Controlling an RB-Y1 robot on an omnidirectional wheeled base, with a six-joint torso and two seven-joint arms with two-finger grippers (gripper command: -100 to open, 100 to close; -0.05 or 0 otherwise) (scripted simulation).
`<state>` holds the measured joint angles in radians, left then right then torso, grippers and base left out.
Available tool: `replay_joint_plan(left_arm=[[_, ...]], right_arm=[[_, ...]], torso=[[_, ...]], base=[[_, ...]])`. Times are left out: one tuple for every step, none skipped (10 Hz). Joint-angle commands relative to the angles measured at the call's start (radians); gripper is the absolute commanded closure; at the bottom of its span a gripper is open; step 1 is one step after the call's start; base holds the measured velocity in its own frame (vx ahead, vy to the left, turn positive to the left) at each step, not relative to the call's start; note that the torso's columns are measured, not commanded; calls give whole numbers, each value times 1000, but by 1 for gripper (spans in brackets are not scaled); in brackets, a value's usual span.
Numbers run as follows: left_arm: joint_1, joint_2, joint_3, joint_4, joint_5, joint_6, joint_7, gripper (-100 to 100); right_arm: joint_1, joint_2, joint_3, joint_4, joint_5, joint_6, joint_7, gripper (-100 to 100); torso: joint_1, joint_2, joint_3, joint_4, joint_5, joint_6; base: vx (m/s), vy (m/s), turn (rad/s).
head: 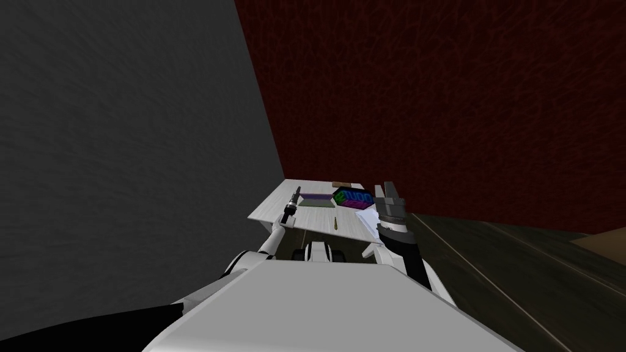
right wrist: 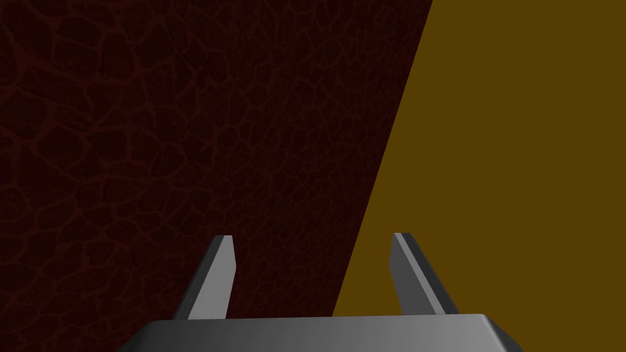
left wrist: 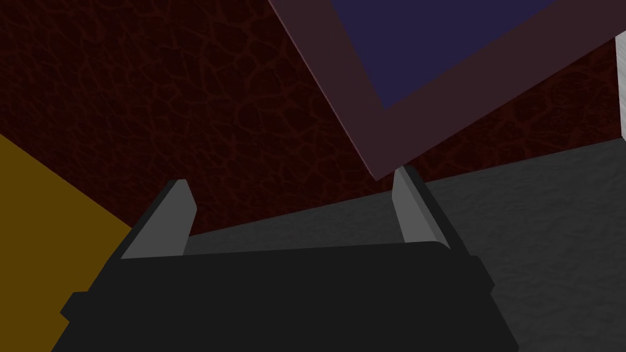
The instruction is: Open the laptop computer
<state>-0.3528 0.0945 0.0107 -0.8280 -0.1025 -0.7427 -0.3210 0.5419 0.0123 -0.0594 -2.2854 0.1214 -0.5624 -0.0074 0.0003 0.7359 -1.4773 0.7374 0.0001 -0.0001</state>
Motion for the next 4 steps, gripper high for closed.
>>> replay_joint_plan(left_arm=[[0,0,0,0,0,0,0,0],[0,0,0,0,0,0,0,0],[0,0,0,0,0,0,0,0],[0,0,0,0,0,0,0,0]], right_arm=[[0,0,0,0,0,0,0,0],[0,0,0,0,0,0,0,0],[0,0,0,0,0,0,0,0],[0,0,0,0,0,0,0,0]], torso=[[0,1,0,0,0,0],[0,1,1,0,0,0],[0,2,1,1,0,0],[0,2,1,1,0,0]], base=[[0,0,0],[0,0,0],[0,0,0],[0,0,0]])
